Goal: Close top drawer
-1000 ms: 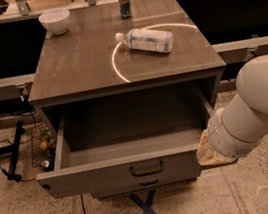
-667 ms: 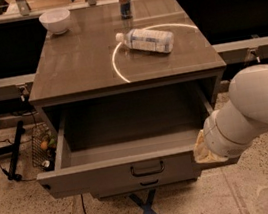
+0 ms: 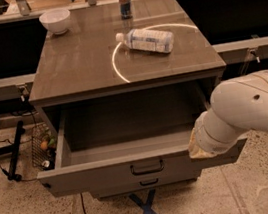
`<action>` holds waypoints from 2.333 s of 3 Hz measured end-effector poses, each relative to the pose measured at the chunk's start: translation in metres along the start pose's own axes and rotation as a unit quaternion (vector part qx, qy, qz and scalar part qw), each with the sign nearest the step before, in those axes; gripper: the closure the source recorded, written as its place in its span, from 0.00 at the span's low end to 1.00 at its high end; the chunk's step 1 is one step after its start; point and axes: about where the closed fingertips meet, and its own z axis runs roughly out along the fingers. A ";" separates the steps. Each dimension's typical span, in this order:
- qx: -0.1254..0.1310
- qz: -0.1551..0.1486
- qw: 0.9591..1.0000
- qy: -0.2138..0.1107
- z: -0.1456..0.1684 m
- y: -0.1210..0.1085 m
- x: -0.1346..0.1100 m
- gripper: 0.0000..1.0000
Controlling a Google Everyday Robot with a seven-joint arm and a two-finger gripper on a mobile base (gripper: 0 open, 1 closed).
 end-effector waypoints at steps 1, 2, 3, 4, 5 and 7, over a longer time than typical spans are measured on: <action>0.004 -0.001 1.000 0.000 -0.004 -0.005 -0.003 1.00; 0.024 -0.004 1.000 -0.002 0.001 -0.022 -0.010 1.00; 0.059 0.002 0.998 -0.012 0.005 -0.045 -0.020 1.00; 0.088 0.007 0.996 -0.022 0.007 -0.065 -0.029 1.00; 0.113 0.011 0.993 -0.034 0.012 -0.083 -0.038 1.00; 0.152 0.015 0.987 -0.050 0.019 -0.111 -0.052 1.00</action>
Offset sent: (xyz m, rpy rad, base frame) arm 0.0701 0.0248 0.0058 0.0059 -0.1549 -0.0064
